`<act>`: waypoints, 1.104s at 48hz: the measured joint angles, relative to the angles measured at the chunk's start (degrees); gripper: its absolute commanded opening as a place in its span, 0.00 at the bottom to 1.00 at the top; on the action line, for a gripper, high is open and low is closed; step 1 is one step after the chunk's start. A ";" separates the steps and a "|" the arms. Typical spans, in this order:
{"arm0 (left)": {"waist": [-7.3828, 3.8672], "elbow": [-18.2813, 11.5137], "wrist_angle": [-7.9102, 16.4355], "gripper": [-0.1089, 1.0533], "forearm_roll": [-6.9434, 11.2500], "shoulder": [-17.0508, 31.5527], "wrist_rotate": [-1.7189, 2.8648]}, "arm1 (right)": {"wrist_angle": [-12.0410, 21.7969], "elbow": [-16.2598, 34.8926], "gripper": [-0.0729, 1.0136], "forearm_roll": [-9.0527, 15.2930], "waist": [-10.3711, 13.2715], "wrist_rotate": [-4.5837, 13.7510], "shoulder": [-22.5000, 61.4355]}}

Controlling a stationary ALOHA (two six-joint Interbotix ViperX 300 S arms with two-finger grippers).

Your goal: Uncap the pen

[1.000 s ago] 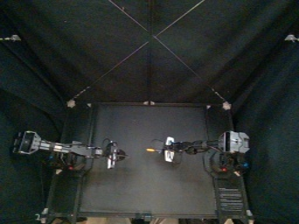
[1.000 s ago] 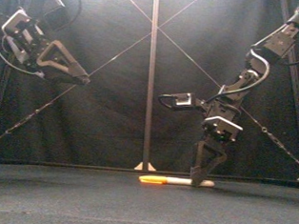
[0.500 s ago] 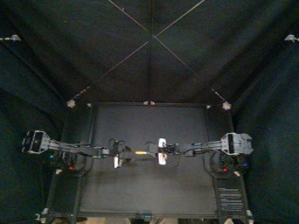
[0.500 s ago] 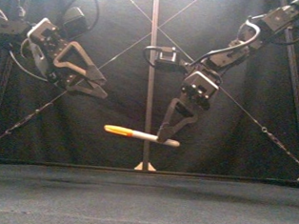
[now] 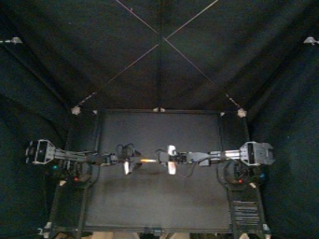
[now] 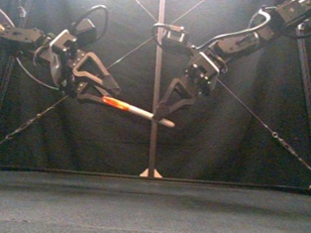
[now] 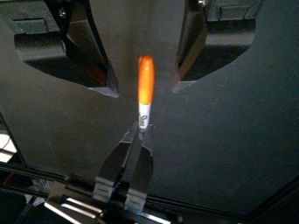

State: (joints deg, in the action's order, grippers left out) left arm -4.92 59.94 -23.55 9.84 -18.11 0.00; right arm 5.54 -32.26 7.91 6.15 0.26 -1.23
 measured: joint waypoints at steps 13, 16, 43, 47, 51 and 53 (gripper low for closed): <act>-0.44 -0.18 -0.09 0.79 1.05 0.00 0.09 | -1.14 0.00 0.48 0.35 0.00 0.00 -0.53; -0.62 -0.26 -0.09 0.74 1.41 -0.09 0.09 | -1.23 0.00 0.48 0.44 0.00 0.00 -0.44; -0.44 -0.35 -0.44 0.37 1.67 -0.97 0.00 | -1.58 -1.85 0.48 0.62 0.44 -0.26 -3.16; -0.35 0.35 -0.70 0.37 1.67 -1.76 0.00 | -1.93 -3.08 0.48 0.62 0.62 -0.26 -4.39; -0.35 0.62 -0.88 0.37 1.67 -2.72 0.00 | -2.11 -4.04 0.48 0.44 0.79 -0.26 -5.98; -0.35 0.97 -0.88 0.37 1.58 -3.34 0.00 | -2.11 -4.66 0.48 0.44 0.88 -0.18 -6.86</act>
State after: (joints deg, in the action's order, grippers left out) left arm -5.27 60.91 -24.43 11.43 -21.45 0.00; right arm 3.43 -36.91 8.35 7.03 0.09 -8.09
